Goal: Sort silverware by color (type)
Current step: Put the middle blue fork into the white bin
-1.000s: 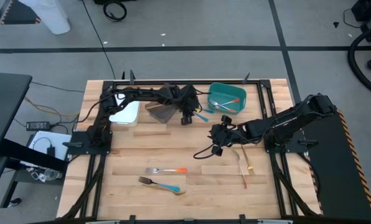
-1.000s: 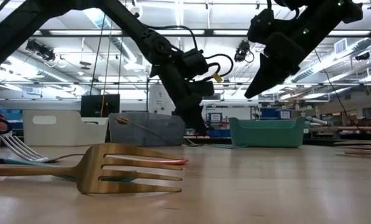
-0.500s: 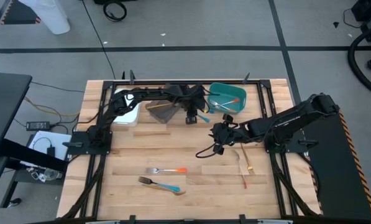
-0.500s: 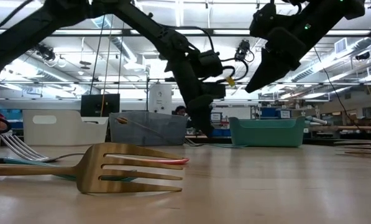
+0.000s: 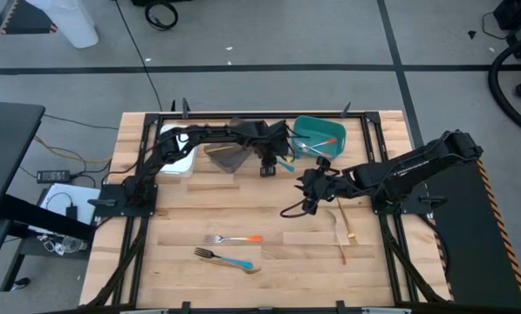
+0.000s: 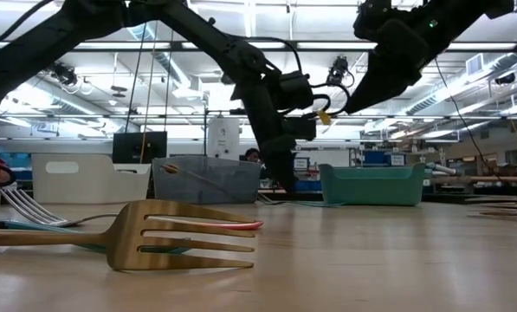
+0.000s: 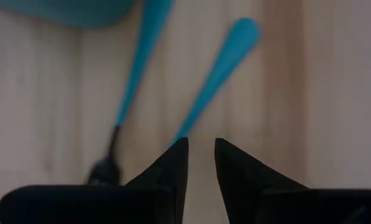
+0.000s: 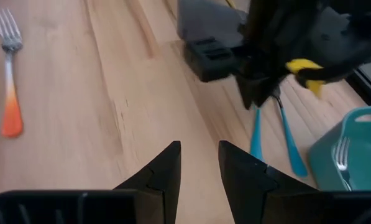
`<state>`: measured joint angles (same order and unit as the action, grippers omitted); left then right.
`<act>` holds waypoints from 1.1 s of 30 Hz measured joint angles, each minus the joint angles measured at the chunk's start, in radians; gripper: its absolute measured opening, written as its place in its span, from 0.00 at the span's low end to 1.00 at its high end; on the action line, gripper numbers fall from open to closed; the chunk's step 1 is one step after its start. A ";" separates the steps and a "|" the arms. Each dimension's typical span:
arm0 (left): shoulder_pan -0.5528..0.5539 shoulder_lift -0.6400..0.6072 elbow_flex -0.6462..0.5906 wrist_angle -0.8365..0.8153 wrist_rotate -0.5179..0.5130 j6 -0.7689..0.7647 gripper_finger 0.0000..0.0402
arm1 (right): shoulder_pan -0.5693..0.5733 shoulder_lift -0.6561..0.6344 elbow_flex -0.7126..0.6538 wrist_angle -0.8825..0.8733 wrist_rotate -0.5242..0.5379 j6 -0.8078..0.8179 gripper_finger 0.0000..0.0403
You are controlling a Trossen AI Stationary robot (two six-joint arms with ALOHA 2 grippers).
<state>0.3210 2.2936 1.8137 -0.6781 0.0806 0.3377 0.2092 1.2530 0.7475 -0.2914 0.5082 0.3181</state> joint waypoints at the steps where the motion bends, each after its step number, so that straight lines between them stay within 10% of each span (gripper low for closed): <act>1: -0.007 0.000 0.000 -0.006 -0.006 -0.002 0.21 | 0.000 0.000 0.000 -0.010 0.000 -0.001 0.29; 12: -0.038 -0.018 -0.033 -0.017 -0.042 0.012 0.21 | -0.061 0.002 -0.111 0.060 -0.011 -0.005 0.29; 33: -0.040 -0.392 -0.543 0.375 -0.075 -0.039 0.14 | -0.260 0.224 -0.226 0.508 -0.118 -0.151 0.30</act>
<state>0.2806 1.9014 1.2710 -0.3030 0.0054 0.2986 -0.0505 1.4767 0.5216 0.2171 0.3903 0.1674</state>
